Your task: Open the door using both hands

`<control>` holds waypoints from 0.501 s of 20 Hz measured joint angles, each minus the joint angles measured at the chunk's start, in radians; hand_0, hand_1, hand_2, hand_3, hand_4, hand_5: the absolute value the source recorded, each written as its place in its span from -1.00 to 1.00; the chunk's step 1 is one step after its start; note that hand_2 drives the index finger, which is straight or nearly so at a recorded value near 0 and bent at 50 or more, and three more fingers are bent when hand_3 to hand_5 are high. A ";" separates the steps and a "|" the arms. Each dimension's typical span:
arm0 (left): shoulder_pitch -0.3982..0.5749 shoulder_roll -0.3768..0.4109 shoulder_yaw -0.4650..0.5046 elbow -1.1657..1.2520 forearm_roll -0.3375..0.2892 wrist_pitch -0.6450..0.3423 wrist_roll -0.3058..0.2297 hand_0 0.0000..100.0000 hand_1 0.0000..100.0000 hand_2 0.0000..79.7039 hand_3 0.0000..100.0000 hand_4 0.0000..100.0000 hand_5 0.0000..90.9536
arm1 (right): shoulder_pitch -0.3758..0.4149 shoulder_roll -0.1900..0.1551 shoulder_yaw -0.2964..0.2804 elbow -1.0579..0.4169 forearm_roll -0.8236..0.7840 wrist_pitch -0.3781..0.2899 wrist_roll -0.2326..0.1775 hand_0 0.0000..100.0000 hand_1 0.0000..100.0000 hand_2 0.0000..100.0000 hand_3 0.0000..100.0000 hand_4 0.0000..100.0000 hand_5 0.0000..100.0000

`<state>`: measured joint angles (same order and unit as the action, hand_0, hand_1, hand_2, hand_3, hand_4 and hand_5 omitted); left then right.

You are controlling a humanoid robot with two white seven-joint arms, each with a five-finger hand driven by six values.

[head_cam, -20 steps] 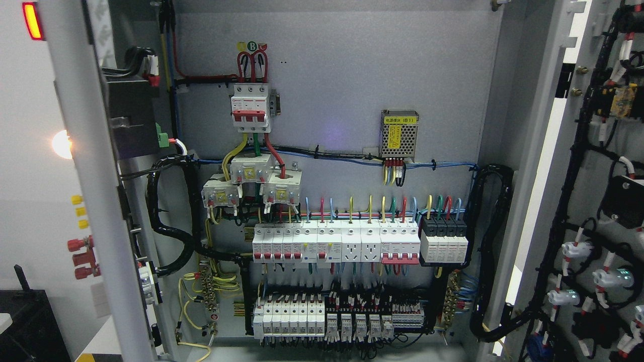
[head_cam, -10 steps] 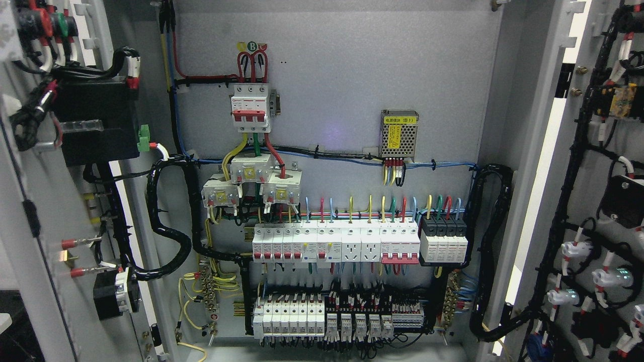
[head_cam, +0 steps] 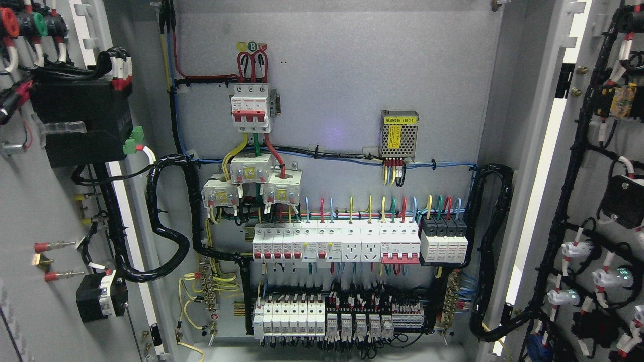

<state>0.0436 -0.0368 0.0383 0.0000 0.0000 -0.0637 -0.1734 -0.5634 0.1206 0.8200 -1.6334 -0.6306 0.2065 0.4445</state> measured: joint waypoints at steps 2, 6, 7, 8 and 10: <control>0.000 0.000 0.000 0.000 0.000 0.000 -0.001 -0.76 -0.22 -1.00 -1.00 -1.00 -1.00 | -0.004 0.005 0.003 0.007 0.006 0.000 0.000 -0.76 -0.22 -1.00 -1.00 -1.00 -1.00; 0.000 0.000 -0.010 0.000 0.000 0.000 -0.005 -0.76 -0.22 -1.00 -1.00 -1.00 -1.00 | -0.008 0.011 0.003 0.017 0.012 0.000 0.000 -0.76 -0.22 -1.00 -1.00 -1.00 -1.00; 0.001 0.000 -0.013 -0.002 0.000 0.000 -0.005 -0.76 -0.22 -1.00 -1.00 -1.00 -1.00 | -0.008 0.011 0.003 0.019 0.014 -0.001 0.000 -0.76 -0.22 -1.00 -1.00 -1.00 -1.00; 0.003 -0.001 -0.015 -0.010 0.000 0.000 -0.006 -0.76 -0.22 -1.00 -1.00 -1.00 -1.00 | -0.008 0.012 0.002 0.022 0.015 -0.003 0.000 -0.76 -0.22 -1.00 -1.00 -1.00 -1.00; 0.017 -0.003 -0.019 -0.046 0.000 0.000 -0.008 -0.76 -0.22 -1.00 -1.00 -1.00 -1.00 | -0.004 0.012 -0.002 0.030 0.022 -0.005 0.000 -0.76 -0.22 -1.00 -1.00 -1.00 -1.00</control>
<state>0.0605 -0.0393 0.0192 -0.0463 0.0000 -0.0636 -0.1811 -0.5674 0.1322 0.8175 -1.6035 -0.6090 0.2012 0.4445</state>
